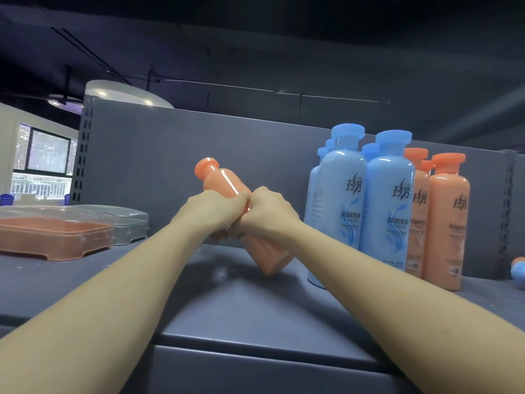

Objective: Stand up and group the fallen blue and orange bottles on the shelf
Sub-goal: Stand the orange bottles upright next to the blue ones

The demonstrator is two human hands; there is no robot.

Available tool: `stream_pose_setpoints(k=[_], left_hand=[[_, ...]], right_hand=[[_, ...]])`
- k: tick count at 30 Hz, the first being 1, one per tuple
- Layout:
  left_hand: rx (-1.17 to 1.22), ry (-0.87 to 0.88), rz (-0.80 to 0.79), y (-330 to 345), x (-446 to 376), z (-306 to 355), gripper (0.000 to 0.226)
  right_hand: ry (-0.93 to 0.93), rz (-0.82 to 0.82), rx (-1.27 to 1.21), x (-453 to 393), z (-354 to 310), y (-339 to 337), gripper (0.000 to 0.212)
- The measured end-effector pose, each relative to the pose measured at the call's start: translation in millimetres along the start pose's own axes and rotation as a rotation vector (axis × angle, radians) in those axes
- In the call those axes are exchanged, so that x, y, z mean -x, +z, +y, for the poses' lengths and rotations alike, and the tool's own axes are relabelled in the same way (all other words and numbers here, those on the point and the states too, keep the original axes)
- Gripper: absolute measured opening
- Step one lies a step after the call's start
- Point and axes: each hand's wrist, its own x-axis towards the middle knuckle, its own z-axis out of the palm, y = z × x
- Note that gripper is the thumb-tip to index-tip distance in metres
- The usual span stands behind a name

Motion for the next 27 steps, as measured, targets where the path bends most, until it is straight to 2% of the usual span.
stream_pose_setpoints(k=[2,6,11,15,18,22,27], left_hand=[[0.099,-0.010,-0.088,-1.2,3.6,0.8,0.055],[0.309,0.042,-0.090,-4.8,8.6,3.6,0.052],[0.370,0.049,-0.170,-9.9,10.4,4.9,0.057],[0.487,0.053,-0.352,-11.7,20.2,10.4,0.038],[0.604,0.025,-0.331,-11.7,23.2,13.7,0.028],[0.665,-0.016,-0.240,-11.4,20.1,11.4,0.034],[0.736,0.065,-0.174,-9.4,16.2,12.4,0.034]], right_hand=[[-0.001,0.012,-0.027,2.4,-1.0,-5.2,0.043],[-0.009,0.088,-0.031,9.2,-3.7,-19.8,0.033],[-0.014,0.166,0.059,18.3,-9.1,-32.9,0.033],[-0.055,0.213,0.184,24.1,-13.1,-28.1,0.037],[-0.036,0.177,0.179,27.6,-14.0,-27.3,0.044],[-0.019,0.040,-0.052,29.1,-8.4,-35.6,0.043],[0.000,-0.080,-0.587,32.4,5.9,-43.2,0.043]])
